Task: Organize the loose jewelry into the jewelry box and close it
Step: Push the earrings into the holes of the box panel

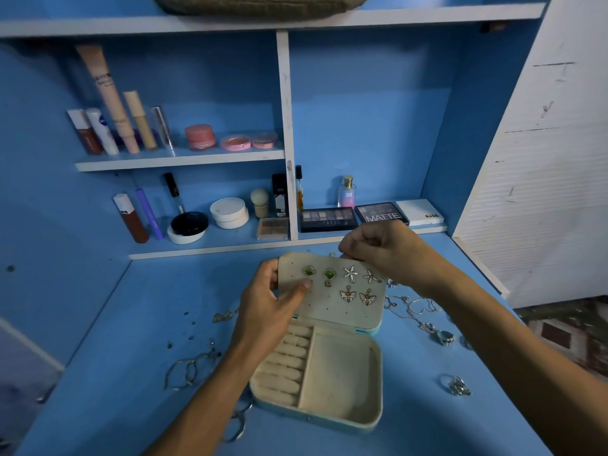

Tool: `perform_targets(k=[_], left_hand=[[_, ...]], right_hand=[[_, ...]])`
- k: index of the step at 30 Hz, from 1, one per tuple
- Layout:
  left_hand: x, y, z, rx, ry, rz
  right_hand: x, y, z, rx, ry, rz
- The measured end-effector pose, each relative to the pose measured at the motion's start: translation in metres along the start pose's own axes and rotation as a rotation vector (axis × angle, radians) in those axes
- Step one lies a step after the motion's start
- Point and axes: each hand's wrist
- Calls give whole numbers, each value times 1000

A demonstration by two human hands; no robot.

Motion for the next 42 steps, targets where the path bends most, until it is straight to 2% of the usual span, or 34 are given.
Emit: perform_targets(k=[7,11,16,24,29,37,42], left_hand=[[-2,6,-14,-4,-73,-12],[-3,7,-20,-15,-140,12],[3,10,-25,-45,-212,42],[26,22,-28,-126,-414,212],[34,30,-30,-159,-560,330],[42,39,-29,-207,-805,462],[44,42,-28,-234,-881,532]], right_hand=[[-3,3,6,24,-23,124],[-2,-6,13,131,-28,134],[6,-14,15,335,-28,14],[5,-27,11,476,-18,79],[2,-37,0,460,57,184],[2,-54,-12,431,145,171],[2,-57,-13,443,162,187]])
Point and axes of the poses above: each hand's wrist, its own z-axis towards the middle knuckle, its own y-axis out of the back of the hand, x = y × z, and after that the axes turned 15 degrees about y, right-handed
